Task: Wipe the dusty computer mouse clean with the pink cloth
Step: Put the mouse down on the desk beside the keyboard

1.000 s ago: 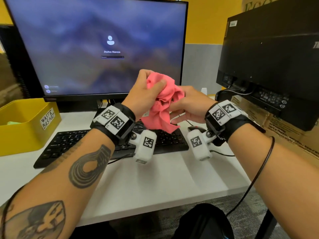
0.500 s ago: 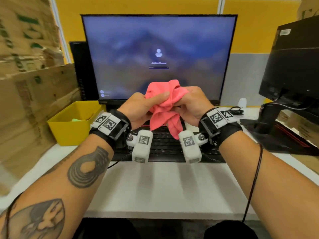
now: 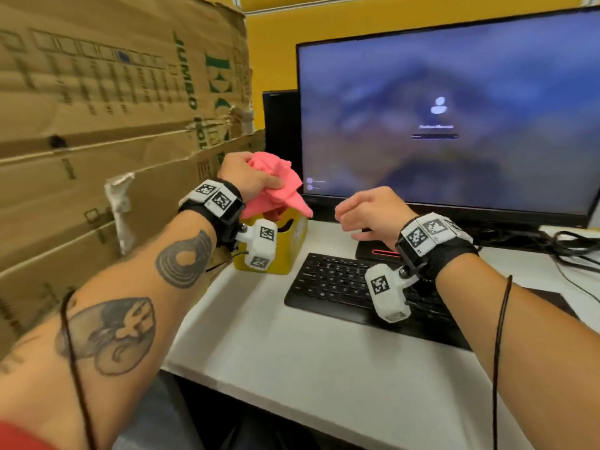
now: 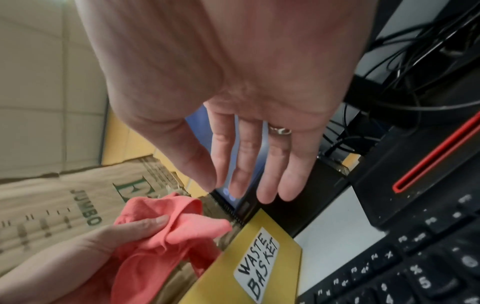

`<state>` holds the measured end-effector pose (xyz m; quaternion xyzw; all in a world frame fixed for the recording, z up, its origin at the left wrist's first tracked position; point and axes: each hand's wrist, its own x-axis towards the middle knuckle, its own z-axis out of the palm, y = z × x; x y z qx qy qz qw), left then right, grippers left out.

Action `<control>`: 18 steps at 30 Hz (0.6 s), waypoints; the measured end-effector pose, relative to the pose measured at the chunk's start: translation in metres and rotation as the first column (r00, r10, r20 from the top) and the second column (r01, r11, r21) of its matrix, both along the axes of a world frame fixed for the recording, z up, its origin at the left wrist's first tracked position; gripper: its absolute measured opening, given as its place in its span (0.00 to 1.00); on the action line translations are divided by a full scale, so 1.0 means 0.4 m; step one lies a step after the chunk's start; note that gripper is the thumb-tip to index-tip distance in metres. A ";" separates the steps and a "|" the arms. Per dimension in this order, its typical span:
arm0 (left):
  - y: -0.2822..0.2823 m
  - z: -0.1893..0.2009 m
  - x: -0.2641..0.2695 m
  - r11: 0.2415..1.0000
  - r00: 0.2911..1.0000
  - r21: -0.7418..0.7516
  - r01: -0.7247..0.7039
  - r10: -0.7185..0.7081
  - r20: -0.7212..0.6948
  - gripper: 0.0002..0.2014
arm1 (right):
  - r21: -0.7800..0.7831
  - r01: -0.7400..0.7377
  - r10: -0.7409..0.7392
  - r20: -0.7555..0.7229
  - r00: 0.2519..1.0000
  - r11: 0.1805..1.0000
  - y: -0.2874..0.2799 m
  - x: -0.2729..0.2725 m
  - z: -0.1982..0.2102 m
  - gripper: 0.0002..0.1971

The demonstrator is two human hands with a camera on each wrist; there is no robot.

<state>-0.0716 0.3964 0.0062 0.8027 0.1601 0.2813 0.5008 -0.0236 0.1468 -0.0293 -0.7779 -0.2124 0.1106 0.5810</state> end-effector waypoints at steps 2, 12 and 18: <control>0.015 0.000 0.021 0.976 0.976 0.175 -0.132 0.159 -0.149 0.31 | -0.084 -0.008 0.009 0.013 1.000 0.996 0.028 0.018 -0.005 0.07; 0.005 -0.049 0.160 0.836 0.759 0.545 0.062 0.315 -0.569 0.12 | -0.202 0.027 -0.005 0.112 0.994 0.979 -0.018 0.102 -0.035 0.06; -0.028 -0.068 0.147 0.727 0.682 0.653 0.211 0.369 -0.631 0.20 | -0.224 0.019 0.005 0.108 0.994 0.975 -0.060 0.127 -0.045 0.05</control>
